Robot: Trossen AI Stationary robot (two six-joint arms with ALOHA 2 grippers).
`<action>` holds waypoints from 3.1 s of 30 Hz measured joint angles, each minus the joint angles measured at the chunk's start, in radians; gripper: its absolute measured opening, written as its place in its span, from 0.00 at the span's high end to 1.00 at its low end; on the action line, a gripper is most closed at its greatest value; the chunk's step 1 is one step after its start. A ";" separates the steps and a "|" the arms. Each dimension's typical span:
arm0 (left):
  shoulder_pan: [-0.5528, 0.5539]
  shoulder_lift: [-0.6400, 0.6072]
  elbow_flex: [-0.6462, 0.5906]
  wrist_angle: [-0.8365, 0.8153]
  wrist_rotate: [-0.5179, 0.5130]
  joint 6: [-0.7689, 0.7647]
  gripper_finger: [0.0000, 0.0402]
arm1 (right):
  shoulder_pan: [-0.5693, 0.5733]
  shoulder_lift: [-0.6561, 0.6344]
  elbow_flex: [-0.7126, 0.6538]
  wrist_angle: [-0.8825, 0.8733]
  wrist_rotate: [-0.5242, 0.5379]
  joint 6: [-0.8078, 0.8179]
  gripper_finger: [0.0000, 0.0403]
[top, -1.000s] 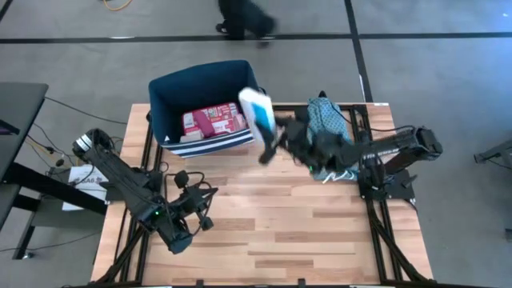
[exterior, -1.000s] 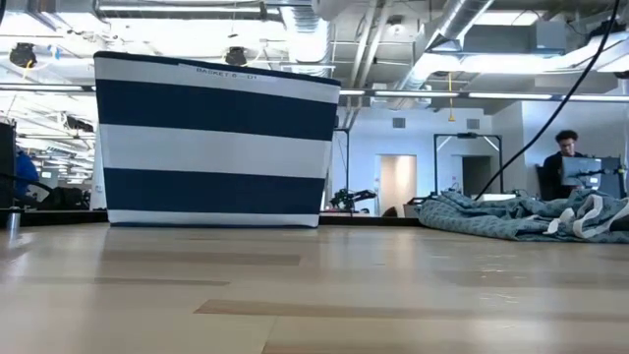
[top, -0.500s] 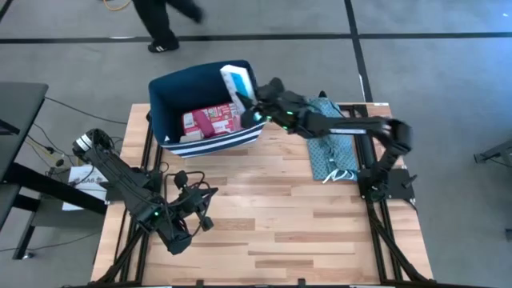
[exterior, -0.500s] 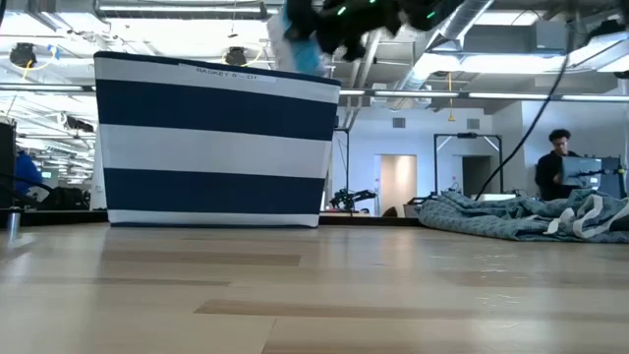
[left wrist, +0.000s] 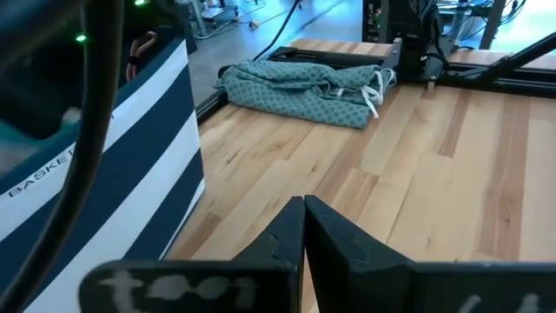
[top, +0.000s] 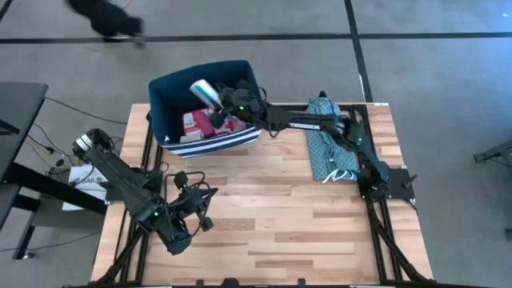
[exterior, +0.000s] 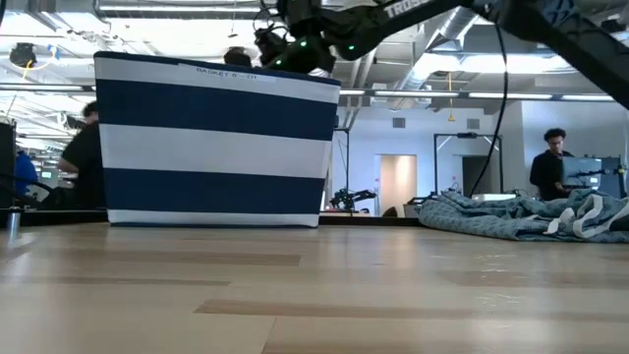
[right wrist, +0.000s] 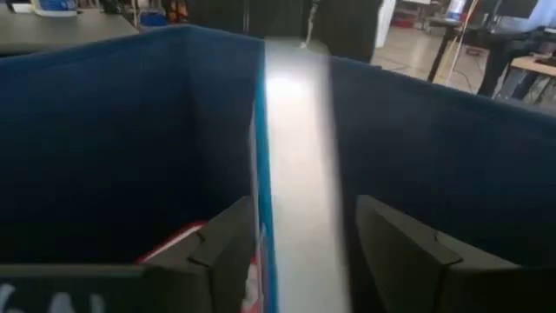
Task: Pick & place medical supplies in basket/bin
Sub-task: Put the white pill organizer into the blue bin, then return to Home Position
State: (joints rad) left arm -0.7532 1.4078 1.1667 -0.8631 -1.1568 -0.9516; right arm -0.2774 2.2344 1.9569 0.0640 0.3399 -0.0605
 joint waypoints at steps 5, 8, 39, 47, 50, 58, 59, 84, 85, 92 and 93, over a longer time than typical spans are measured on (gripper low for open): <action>0.000 0.000 0.000 -0.003 0.000 -0.017 1.00 | 0.000 0.079 0.153 -0.105 -0.002 0.000 0.43; 0.000 0.000 0.000 -0.015 -0.001 -0.034 1.00 | 0.003 0.080 0.196 -0.183 -0.002 -0.024 0.40; -0.048 -0.575 0.093 -0.268 -0.282 0.462 1.00 | 0.358 -0.670 0.197 -1.285 0.087 -0.105 0.39; -0.049 -0.757 -0.102 -0.315 -0.128 0.223 1.00 | 0.484 -0.814 0.125 -1.449 0.149 0.082 0.39; -0.049 -0.770 -0.244 -0.168 -0.082 0.308 1.00 | 0.536 -0.888 0.012 -1.446 0.158 0.135 0.39; -0.048 -0.764 -0.420 0.307 0.062 0.733 1.00 | 0.648 -1.126 -0.404 -1.393 0.345 0.435 0.39; -0.048 -0.762 -0.419 0.370 0.102 0.832 1.00 | 0.663 -1.154 -0.455 -1.380 0.359 0.472 0.39; -0.028 -1.311 -0.634 0.756 0.723 1.505 1.00 | 0.977 -1.909 -1.265 -0.823 0.510 0.416 0.39; -0.027 -1.329 -0.642 0.771 0.696 1.489 1.00 | 0.984 -1.945 -1.287 -0.798 0.509 0.400 0.39; -0.028 -1.393 -0.762 0.956 0.804 1.416 1.00 | 1.020 -2.173 -1.431 -0.577 0.497 0.152 0.39; -0.028 -1.392 -0.790 0.985 0.785 1.408 1.00 | 1.024 -2.201 -1.448 -0.542 0.490 0.103 0.39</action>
State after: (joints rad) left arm -0.7811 0.0155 0.3765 0.1217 -0.3723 0.4561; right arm 0.7468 0.0336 0.5085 -0.4782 0.8297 0.0427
